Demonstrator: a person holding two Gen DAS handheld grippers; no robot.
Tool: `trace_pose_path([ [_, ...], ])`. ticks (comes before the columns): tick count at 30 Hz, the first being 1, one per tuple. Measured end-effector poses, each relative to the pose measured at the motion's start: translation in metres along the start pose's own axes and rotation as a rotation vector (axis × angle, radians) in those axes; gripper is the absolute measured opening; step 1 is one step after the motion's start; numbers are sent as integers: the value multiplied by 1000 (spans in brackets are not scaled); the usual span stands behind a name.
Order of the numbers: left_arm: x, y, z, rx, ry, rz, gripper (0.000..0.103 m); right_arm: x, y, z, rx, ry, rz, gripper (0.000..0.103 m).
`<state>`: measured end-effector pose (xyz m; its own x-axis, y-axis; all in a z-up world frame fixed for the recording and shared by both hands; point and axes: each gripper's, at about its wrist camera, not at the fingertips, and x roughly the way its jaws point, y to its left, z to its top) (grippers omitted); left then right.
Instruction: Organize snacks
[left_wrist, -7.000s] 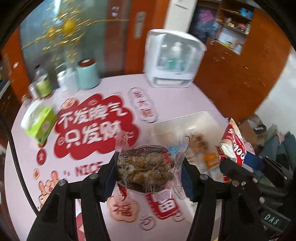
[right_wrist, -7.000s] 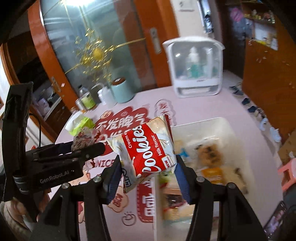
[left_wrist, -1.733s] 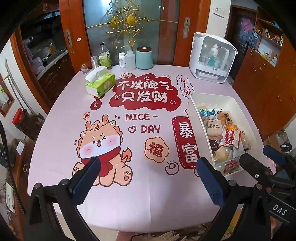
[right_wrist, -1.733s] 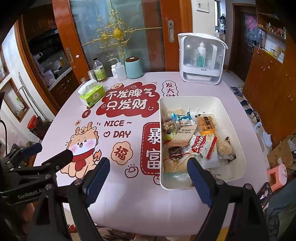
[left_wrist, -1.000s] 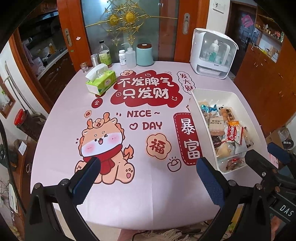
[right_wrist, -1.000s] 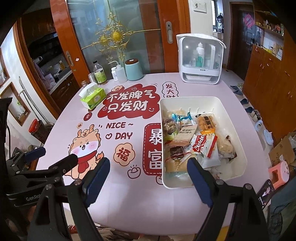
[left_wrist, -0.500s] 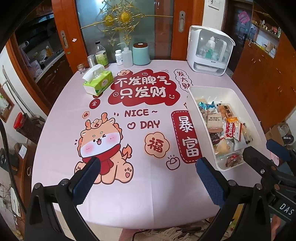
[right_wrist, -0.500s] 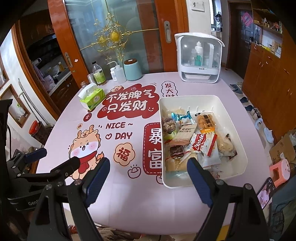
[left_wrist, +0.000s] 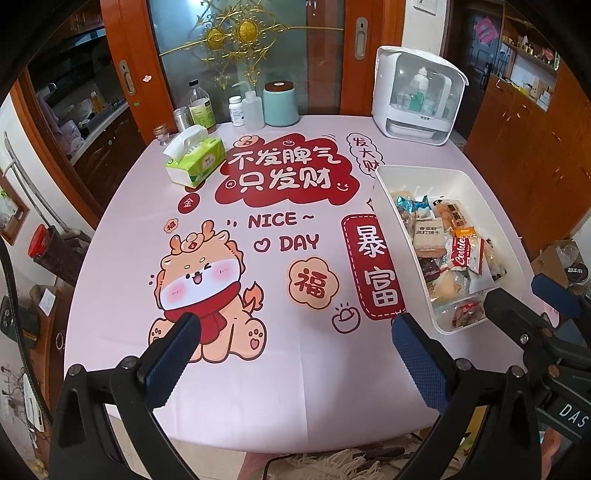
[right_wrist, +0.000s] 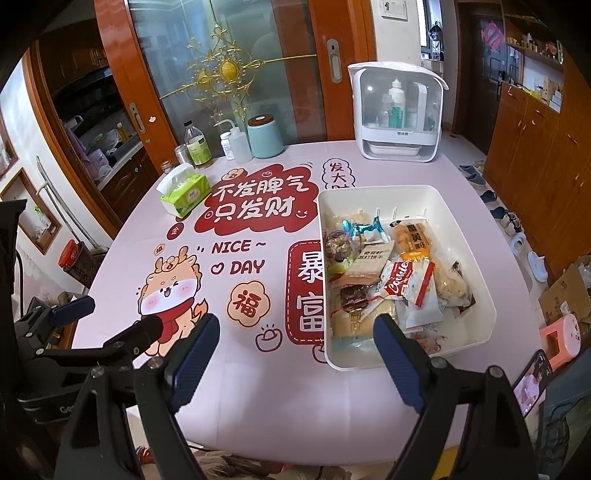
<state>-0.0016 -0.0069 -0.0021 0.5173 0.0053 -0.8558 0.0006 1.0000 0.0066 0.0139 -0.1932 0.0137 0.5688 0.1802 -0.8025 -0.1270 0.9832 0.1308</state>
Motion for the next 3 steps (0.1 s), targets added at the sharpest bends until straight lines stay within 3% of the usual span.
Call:
trace_pose_path([
  [3, 2, 2, -1, 2, 4, 3, 103, 0, 1, -1, -1, -1, 0, 86],
])
